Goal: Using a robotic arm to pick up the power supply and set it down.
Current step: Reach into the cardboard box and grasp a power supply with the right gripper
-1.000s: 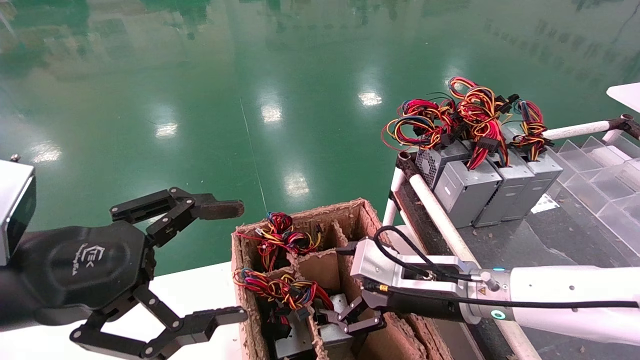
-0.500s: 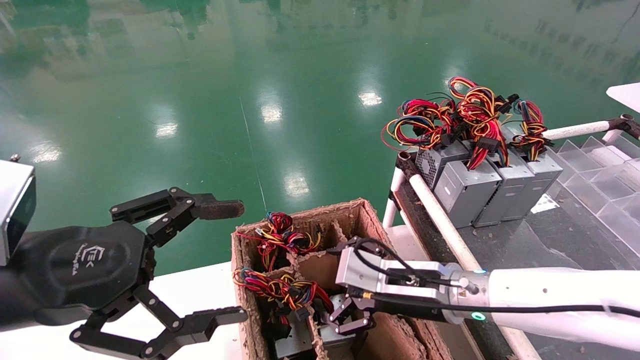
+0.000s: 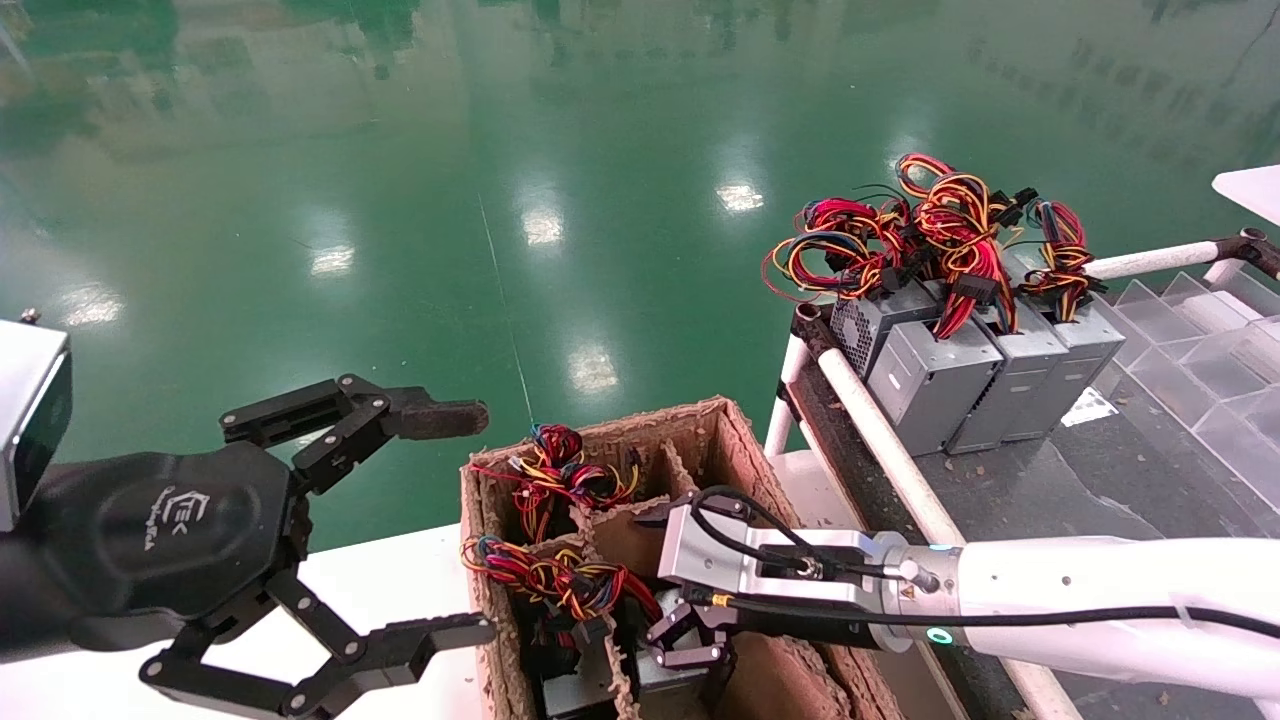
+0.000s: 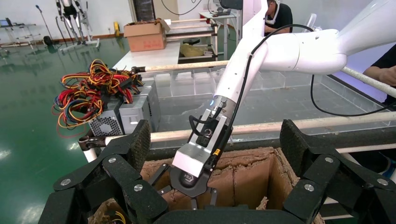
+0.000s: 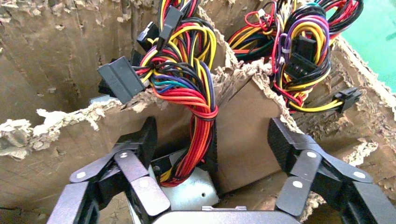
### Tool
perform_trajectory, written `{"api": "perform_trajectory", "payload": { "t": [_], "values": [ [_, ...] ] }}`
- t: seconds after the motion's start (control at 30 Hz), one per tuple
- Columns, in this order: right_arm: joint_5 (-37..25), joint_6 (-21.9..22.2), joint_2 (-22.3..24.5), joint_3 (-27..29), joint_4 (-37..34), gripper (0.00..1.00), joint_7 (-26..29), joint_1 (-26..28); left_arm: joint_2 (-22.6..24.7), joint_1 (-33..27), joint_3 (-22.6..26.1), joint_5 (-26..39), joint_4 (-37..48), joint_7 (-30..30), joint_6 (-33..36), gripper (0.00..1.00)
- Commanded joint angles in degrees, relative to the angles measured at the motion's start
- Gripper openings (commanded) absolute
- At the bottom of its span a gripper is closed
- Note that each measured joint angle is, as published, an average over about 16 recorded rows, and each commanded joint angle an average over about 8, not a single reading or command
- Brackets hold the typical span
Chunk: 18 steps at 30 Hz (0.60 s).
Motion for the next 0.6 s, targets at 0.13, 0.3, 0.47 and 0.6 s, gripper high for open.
{"api": "perform_trajectory", "payload": {
  "t": [0.13,0.3,0.47,0.6],
  "values": [
    [-0.2,0.2,-0.3,-0.1,-0.4,0.00,-0.3,0.0,0.0,0.0,0.0,0.0,0.0,0.0,0.0,1.00],
    [-0.2,0.5,-0.4,0.0,-0.6,0.00,-0.4,-0.2,0.0,0.0,0.0,0.0,0.0,0.0,0.0,1.00],
    [0.0,0.8,-0.4,0.2,-0.9,0.00,-0.6,-0.3,0.0,0.0,0.0,0.0,0.0,0.0,0.0,1.00],
    [0.3,1.1,-0.6,0.3,-1.4,0.00,-0.9,-0.4,0.0,0.0,0.0,0.0,0.0,0.0,0.0,1.00]
  ]
}}
